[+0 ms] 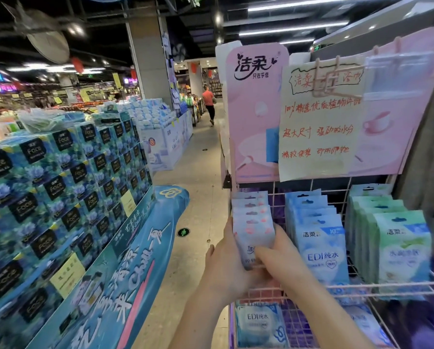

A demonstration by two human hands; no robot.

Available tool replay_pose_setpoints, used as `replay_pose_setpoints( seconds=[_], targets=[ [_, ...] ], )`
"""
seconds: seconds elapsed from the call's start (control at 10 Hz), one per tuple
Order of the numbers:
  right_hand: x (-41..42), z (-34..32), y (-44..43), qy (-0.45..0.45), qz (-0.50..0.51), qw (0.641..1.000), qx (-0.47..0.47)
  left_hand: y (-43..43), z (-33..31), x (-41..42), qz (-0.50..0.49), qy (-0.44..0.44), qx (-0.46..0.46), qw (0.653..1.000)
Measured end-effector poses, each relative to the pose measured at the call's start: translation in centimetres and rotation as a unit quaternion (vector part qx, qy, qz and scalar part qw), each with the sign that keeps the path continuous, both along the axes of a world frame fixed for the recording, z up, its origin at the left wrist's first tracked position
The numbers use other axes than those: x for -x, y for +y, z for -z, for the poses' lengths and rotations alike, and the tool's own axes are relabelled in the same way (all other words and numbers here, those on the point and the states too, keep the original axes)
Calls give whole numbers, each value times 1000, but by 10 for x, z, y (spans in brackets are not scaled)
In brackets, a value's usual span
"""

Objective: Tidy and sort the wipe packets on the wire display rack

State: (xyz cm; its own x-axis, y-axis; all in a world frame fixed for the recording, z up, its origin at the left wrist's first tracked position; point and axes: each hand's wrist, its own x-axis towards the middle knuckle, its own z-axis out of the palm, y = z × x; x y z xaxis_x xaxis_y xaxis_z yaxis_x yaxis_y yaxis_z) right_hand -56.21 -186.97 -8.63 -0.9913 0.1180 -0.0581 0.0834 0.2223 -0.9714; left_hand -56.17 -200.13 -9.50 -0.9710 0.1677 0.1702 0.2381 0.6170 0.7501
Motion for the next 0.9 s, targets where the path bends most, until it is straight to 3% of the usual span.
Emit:
replay_pose_setpoints(
  seconds=[0.1,0.4,0.6,0.8,0.9],
  targets=[
    [-3,1,0,8,21,1000,18,1,-1,-2,-11,38,-7,999],
    [-6,-6,0,-11,-1,999,-52,-3,17,9,0,-42,-112,993],
    [-21,-11,-7,24,25,995,-97,-7,15,6,0,-88,-112,990],
    [-50,-20,0,52,2,991,-119,-9,-1,-20,-18,-38,-46,998],
    [-58,-25,12,93,-20,988,-121,-3,-10,-40,-35,45,-7,998]
  ],
)
